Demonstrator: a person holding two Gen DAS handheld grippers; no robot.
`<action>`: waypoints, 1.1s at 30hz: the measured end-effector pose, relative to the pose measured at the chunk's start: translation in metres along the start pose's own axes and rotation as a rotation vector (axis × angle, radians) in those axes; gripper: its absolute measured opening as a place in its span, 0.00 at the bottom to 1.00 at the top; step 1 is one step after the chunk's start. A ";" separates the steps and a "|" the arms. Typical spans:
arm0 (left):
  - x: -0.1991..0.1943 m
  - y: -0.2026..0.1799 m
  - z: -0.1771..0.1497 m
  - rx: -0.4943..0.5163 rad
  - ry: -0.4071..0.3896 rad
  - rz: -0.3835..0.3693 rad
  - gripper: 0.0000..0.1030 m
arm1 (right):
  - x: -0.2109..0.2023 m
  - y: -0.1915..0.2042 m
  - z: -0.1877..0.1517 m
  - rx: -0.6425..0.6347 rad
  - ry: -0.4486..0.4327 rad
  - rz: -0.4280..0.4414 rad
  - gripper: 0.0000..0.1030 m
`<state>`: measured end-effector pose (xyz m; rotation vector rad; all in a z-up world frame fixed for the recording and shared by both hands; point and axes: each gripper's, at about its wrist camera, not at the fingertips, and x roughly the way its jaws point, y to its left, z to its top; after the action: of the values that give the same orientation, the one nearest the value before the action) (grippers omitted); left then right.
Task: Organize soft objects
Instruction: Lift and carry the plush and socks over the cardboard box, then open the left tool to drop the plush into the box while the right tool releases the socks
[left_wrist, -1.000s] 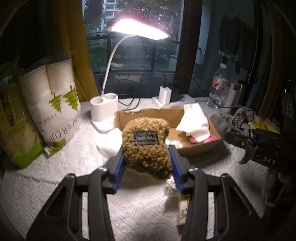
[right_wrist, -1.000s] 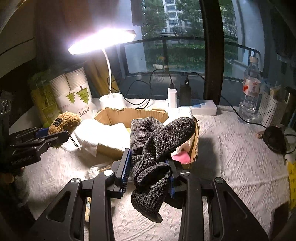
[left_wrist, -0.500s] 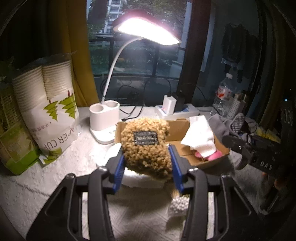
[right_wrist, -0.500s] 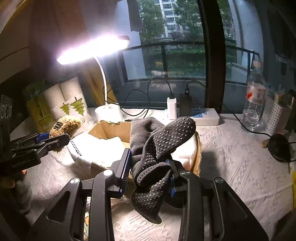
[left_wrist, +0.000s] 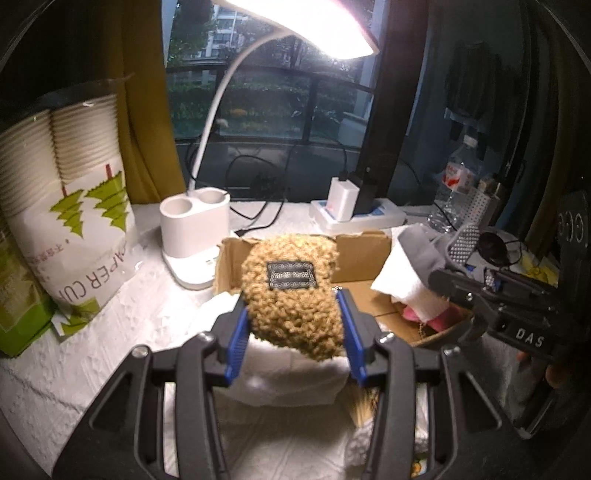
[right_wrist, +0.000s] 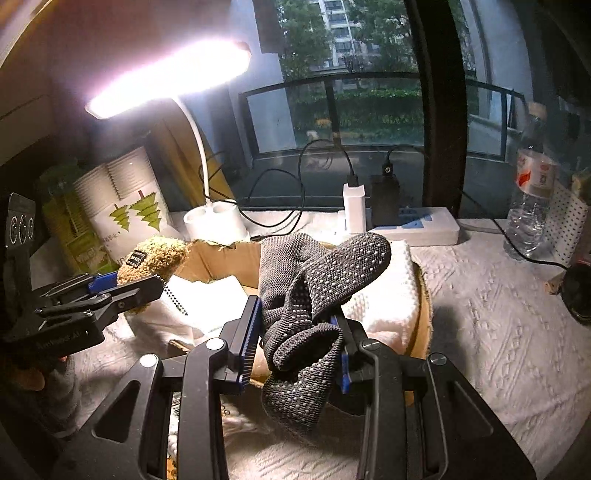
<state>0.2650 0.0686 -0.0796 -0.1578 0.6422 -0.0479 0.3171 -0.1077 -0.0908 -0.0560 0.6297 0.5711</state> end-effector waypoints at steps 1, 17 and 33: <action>0.003 0.000 0.000 -0.002 0.006 -0.001 0.45 | 0.003 0.000 0.000 0.000 0.003 0.001 0.35; 0.030 0.004 0.002 -0.032 0.074 -0.017 0.54 | 0.032 -0.006 -0.001 0.028 0.054 0.016 0.40; -0.004 0.004 0.001 -0.053 0.019 -0.018 0.73 | 0.000 0.009 0.001 0.001 0.008 -0.008 0.52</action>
<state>0.2626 0.0731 -0.0776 -0.2143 0.6611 -0.0499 0.3128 -0.1004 -0.0893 -0.0598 0.6374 0.5626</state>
